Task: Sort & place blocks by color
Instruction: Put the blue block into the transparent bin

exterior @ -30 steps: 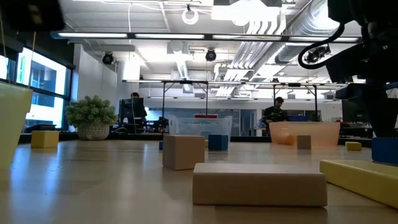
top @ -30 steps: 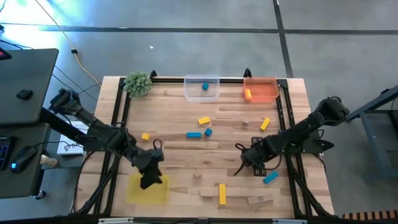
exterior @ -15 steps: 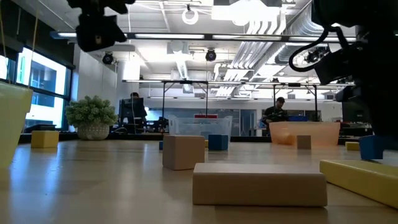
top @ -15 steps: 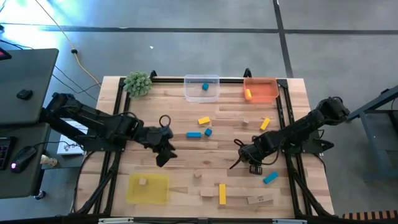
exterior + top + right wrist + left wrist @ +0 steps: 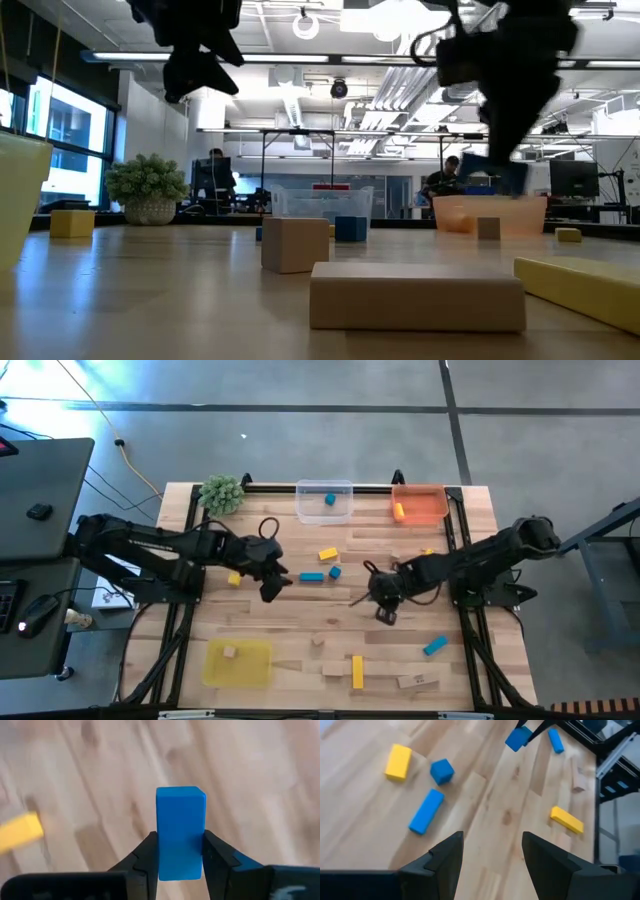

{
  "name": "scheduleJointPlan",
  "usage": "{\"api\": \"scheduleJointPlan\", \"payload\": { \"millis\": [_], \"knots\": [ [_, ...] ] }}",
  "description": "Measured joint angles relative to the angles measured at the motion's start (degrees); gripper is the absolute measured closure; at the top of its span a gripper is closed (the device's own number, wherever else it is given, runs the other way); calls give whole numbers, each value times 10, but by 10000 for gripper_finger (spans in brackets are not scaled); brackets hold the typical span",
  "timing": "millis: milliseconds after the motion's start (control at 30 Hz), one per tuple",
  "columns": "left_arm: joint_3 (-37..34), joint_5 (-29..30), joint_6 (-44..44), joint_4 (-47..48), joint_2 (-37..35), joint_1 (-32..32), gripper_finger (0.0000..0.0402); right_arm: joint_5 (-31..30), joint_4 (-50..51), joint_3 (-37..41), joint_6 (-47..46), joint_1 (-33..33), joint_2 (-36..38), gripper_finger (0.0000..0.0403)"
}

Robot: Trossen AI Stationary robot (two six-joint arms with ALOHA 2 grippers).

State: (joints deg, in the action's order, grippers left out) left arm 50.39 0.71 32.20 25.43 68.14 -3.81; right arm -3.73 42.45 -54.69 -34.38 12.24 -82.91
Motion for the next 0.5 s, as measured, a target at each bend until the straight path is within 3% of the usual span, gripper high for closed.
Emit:
{"api": "scheduleJointPlan", "payload": {
  "millis": [500],
  "knots": [
    [0, 0, -104, 0, 0, -94, 209, -49, -141, -61, 57, -136, 0, 312]
  ]
}}
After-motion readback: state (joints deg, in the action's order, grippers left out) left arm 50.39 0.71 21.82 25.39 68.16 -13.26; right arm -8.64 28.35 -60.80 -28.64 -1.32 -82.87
